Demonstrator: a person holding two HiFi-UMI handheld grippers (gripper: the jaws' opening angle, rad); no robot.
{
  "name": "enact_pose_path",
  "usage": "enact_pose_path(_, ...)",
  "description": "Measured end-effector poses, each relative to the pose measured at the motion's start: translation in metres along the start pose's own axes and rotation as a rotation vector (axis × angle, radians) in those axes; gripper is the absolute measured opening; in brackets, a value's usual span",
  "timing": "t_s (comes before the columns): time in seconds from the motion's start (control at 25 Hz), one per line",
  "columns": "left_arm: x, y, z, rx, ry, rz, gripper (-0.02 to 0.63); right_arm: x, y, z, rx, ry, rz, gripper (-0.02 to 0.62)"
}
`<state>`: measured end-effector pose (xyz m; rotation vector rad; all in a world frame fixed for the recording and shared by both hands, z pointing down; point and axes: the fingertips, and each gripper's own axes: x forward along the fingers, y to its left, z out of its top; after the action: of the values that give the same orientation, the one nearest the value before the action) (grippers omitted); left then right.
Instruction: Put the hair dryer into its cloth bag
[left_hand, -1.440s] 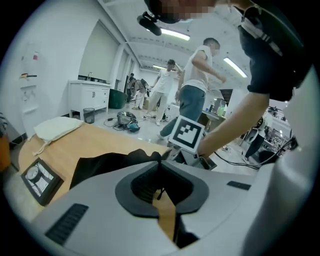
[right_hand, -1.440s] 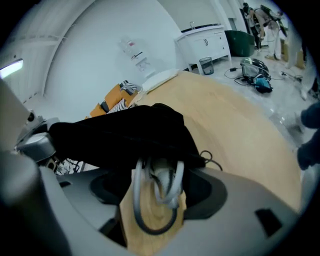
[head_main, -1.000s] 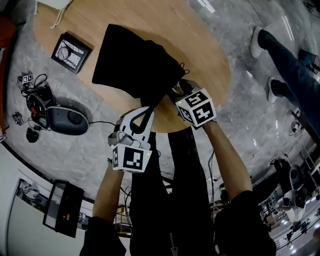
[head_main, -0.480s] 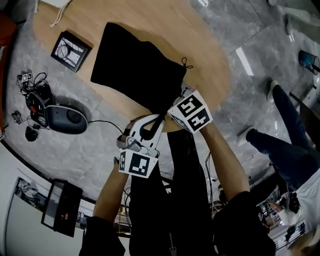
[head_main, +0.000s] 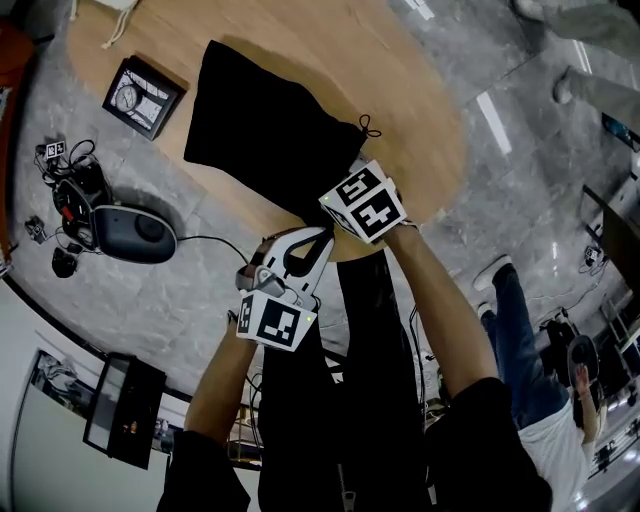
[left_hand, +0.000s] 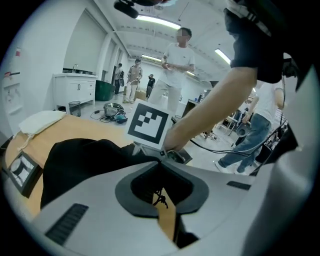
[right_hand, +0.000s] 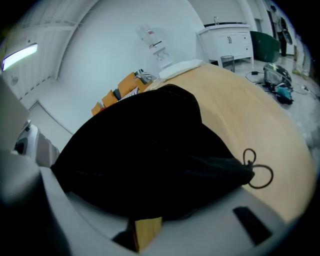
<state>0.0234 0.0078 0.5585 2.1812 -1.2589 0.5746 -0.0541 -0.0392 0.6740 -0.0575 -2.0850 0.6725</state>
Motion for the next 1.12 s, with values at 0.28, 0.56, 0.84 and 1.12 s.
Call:
enact_pose_path(0.28,0.009,0.007,-0.007,0.033,0.05,0.037,0.025,-0.044,-0.025,-0.016,0.173,-0.071,-0.078,0.132)
enact_pose_path(0.56,0.034,-0.005,-0.044,-0.068,0.307,-0.038,0.138,-0.126,-0.047,-0.055,0.32,-0.104,-0.292,0.068)
enact_pose_path(0.84,0.0,0.02,0.022,-0.11,0.192,0.185,0.111,-0.186,-0.022,-0.039,0.282,-0.118,-0.363,0.011)
enact_pose_path(1.12,-0.062,0.022,0.096,-0.196,0.063,0.369,0.015,-0.237,0.037,0.025,0.231,-0.257,-0.289,0.009)
